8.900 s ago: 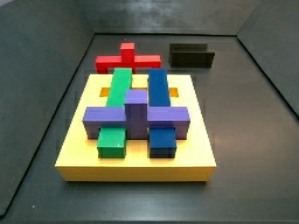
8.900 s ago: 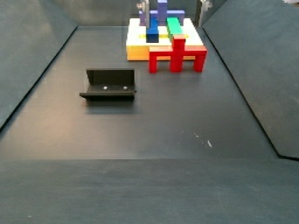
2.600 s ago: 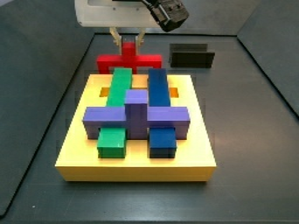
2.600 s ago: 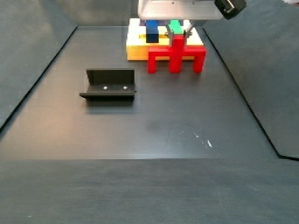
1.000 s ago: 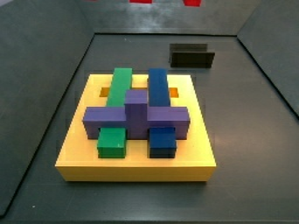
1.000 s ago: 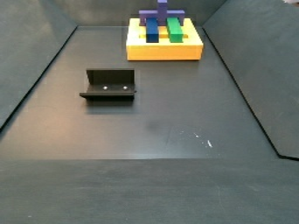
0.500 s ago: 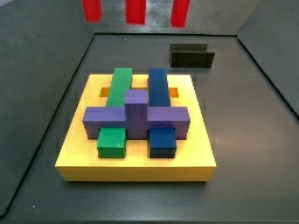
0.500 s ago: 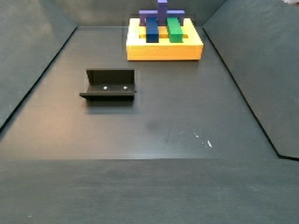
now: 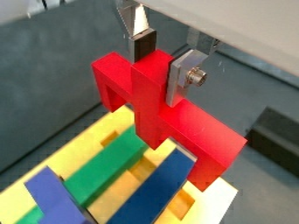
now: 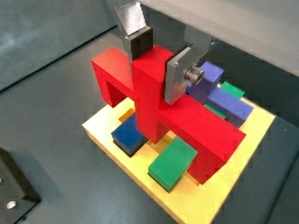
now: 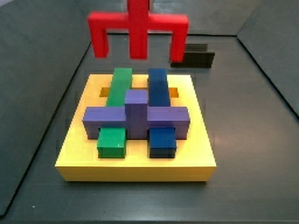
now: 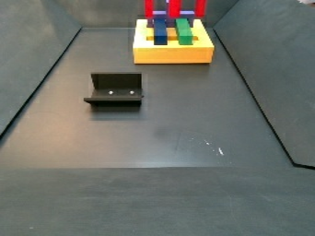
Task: Pick up the red object. Move up. Move to above the board. Insert the red object.
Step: Insert the red object.
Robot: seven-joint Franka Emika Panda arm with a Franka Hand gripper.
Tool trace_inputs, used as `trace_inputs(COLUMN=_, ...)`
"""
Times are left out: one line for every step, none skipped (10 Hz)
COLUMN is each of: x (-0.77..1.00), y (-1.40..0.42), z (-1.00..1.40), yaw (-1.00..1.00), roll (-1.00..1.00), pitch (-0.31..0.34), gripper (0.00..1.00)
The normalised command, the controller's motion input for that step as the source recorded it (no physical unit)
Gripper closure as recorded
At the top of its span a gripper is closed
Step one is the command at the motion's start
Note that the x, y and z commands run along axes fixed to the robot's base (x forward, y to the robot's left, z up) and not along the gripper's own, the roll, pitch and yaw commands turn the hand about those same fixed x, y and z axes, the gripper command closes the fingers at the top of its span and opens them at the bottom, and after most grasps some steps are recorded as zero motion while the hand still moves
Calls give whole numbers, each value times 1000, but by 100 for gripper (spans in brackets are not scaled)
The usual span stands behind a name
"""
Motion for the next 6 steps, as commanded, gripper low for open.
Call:
trace_inputs(x=91, y=-46, z=-709, yaw=0, roll=0, pitch=-266, gripper=100)
trace_inputs(x=0, y=-74, z=-251, yaw=54, roll=0, pitch=-236, gripper=100)
trace_inputs(x=0, y=-14, z=0, yaw=0, roll=9, pitch=0, gripper=100)
trace_inputs(x=0, y=-49, z=-29, yaw=14, roll=57, pitch=0, gripper=100)
trace_inputs(x=103, y=-86, z=-51, yaw=0, roll=79, pitch=3, gripper=100)
trace_inputs(x=54, y=-86, z=-134, yaw=0, roll=100, pitch=0, gripper=100)
